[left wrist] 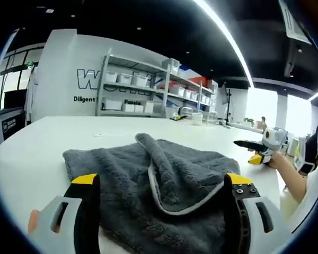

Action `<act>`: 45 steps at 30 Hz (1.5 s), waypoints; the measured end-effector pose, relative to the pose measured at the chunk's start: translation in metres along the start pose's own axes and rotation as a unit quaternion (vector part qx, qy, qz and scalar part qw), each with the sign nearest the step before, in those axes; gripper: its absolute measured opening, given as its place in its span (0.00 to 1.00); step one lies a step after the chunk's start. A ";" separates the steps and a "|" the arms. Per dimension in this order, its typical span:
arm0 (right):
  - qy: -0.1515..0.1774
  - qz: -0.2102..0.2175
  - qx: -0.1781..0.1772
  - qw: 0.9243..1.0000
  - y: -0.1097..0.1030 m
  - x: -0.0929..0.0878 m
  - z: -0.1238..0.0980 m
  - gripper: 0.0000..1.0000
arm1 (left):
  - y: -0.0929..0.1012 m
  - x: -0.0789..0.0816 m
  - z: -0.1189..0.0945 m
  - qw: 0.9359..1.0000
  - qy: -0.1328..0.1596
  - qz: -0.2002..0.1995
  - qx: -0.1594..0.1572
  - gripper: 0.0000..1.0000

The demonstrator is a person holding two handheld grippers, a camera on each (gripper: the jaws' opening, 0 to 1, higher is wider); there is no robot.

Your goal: Open the folded towel by lifting each exposed corner and separating the folded layers until the towel lies flat within the target outline without major curled edges

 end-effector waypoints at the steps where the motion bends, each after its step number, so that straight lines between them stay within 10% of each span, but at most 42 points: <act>1: 0.000 0.001 0.000 1.000 0.000 0.000 0.000 0.99 | 0.000 0.000 0.000 1.000 -0.001 0.001 0.000 0.97; 10: -0.026 0.001 0.000 1.000 -0.004 -0.006 0.008 0.99 | 0.006 -0.001 0.003 1.000 -0.007 0.011 -0.019 0.89; 31: -0.079 -0.005 0.020 0.997 -0.015 -0.020 0.013 0.53 | 0.006 -0.005 0.011 0.999 -0.023 -0.026 -0.039 0.41; 45: -0.086 0.022 0.040 0.995 -0.023 -0.024 0.015 0.27 | 0.009 -0.014 0.015 0.998 -0.048 -0.005 -0.037 0.33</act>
Point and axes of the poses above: the point that each gripper's makers call its tool centre point, and the gripper's own axes: z roughly forward along the fingers, y roughly to its right, x roughly out of its top, the point moved 4 cm from there along -z, roughly backward along the fingers, and after that the axes turned 1 degree about -z, right-handed, at the moved point
